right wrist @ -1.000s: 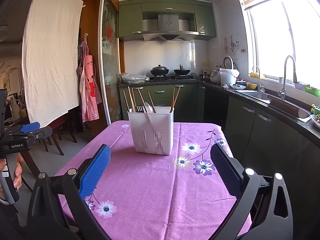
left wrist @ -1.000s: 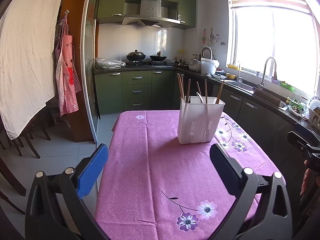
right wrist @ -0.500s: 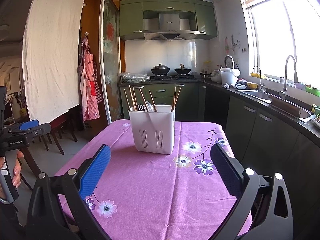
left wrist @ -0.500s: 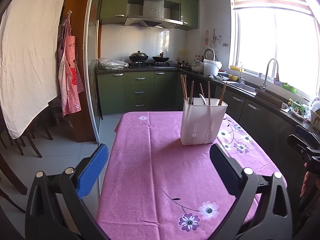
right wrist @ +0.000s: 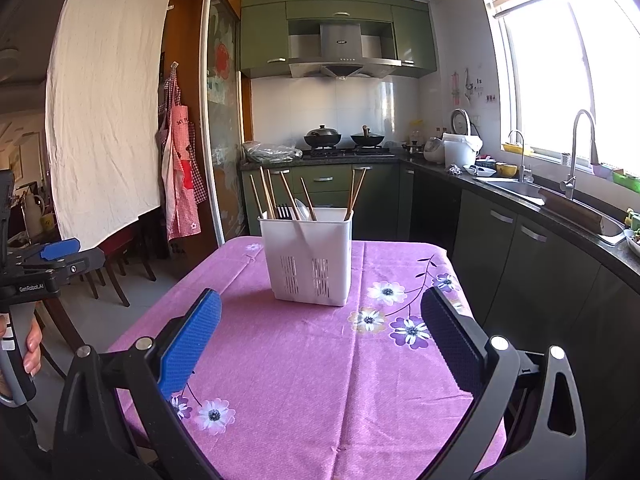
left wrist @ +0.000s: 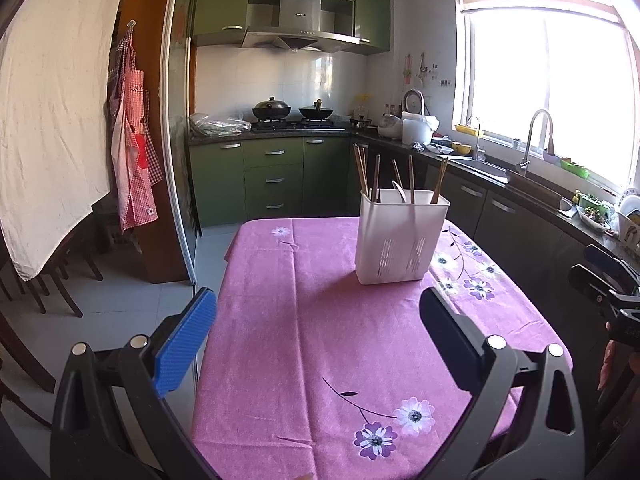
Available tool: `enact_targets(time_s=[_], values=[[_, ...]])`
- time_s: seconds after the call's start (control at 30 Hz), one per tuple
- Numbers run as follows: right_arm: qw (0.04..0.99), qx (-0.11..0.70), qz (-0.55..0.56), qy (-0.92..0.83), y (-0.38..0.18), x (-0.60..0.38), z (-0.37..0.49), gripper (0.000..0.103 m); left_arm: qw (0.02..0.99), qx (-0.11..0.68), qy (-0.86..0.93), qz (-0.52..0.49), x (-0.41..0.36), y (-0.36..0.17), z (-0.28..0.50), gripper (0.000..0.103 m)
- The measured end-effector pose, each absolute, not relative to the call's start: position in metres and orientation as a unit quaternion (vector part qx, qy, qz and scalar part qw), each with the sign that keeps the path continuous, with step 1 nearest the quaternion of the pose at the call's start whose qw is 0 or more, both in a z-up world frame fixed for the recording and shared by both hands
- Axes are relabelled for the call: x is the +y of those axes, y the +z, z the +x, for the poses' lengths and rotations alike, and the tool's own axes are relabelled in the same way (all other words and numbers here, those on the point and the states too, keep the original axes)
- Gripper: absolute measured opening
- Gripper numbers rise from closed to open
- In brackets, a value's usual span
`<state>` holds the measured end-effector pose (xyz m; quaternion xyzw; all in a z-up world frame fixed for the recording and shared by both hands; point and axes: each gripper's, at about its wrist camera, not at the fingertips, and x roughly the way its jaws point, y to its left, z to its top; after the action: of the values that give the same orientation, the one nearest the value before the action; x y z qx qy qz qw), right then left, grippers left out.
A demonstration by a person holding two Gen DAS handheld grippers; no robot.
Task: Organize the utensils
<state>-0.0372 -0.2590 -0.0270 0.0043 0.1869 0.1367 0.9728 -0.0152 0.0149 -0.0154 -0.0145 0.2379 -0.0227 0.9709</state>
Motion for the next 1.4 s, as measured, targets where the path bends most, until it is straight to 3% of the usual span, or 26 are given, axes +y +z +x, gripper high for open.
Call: enact_targets(time_s=[1.4], values=[[0.970,0.198,-0.002,0.141,-0.0337,-0.2543,-0.0310,0.098,0.966,0.256,-0.018,-0.014,0.0142,-0.0209,-0.0083,0.096]])
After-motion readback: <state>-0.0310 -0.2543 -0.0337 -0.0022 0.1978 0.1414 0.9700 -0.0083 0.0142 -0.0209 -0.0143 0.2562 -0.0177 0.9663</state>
